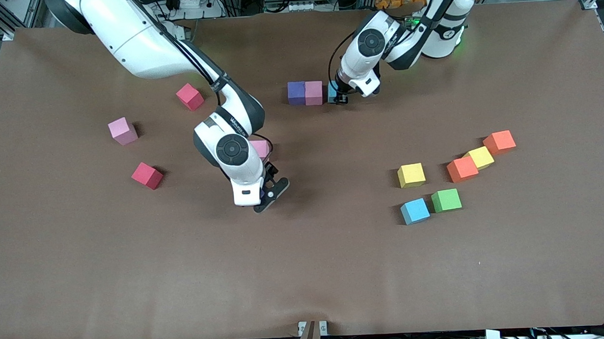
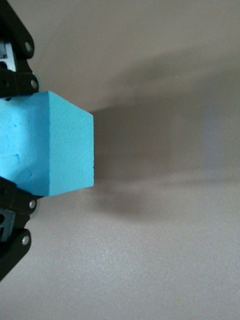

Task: Form number 2 with 11 blocks

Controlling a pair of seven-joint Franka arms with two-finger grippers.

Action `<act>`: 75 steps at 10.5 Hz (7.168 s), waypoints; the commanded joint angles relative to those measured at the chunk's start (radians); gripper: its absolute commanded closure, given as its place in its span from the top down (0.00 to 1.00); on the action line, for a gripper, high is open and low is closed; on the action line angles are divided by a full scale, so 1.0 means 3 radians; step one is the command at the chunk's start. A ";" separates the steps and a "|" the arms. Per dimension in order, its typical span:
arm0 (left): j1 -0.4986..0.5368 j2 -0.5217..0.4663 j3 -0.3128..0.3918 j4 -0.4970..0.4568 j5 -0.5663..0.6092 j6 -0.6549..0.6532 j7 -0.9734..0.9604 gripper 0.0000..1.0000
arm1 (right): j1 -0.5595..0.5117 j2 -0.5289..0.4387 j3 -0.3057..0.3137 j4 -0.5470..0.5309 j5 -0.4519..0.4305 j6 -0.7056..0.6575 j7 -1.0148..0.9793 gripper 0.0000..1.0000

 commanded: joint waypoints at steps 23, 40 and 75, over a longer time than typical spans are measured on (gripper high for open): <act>-0.0646 0.0298 0.0547 0.0278 0.0119 0.0032 -0.0140 0.00 | 0.0091 0.0119 -0.0072 0.0111 -0.0063 -0.0040 0.0343 0.00; -0.0651 0.0416 0.0588 0.0539 0.0697 -0.0366 -0.0099 1.00 | 0.0382 0.0057 -0.0046 0.0203 0.0090 -0.0045 0.1151 0.00; 0.0525 -0.0010 0.0961 0.1577 0.1166 -0.1988 0.3728 1.00 | 0.0994 -0.0004 0.0302 0.0188 0.0106 -0.0208 0.3510 0.00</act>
